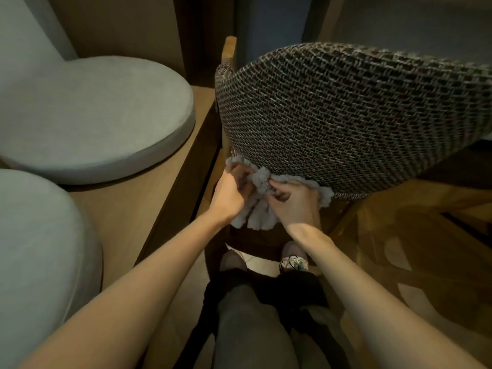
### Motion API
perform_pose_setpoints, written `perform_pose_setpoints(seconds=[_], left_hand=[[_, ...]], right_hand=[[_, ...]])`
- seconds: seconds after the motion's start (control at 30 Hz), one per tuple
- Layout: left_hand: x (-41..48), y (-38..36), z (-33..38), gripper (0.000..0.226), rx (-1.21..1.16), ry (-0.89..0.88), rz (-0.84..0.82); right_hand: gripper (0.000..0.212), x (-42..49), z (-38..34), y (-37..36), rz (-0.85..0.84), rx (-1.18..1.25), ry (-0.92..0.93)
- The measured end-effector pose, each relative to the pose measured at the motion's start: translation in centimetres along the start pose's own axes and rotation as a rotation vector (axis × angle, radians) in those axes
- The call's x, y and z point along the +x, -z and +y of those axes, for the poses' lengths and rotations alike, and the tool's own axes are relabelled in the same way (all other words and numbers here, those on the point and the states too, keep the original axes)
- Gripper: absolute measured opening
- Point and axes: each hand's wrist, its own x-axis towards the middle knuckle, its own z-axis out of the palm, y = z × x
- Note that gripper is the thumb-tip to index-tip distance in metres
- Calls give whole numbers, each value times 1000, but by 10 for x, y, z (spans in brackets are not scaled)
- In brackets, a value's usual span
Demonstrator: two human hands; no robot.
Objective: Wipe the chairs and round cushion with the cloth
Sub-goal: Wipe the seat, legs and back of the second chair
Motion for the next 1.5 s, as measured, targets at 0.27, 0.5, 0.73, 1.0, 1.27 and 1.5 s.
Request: perform_pose_setpoints(seconds=[0.27, 0.5, 0.73, 1.0, 1.27, 1.5], left_hand=[[-29, 47, 60, 19, -141, -147, 391], [-8, 97, 97, 25, -104, -262, 554], [43, 75, 62, 27, -77, -112, 402], [55, 50, -4, 27, 25, -109, 322], [30, 24, -47, 12, -13, 180, -4], [-17, 36, 8, 12, -80, 62, 140]], right_hand=[[36, -22, -64, 41, 316, 78, 267], [40, 7, -125, 78, 385, 86, 409], [34, 39, -113, 51, 293, -159, 356], [41, 43, -73, -8, 16, -113, 217], [42, 33, -28, -50, -219, -417, 104], [44, -21, -27, -8, 31, -27, 155]])
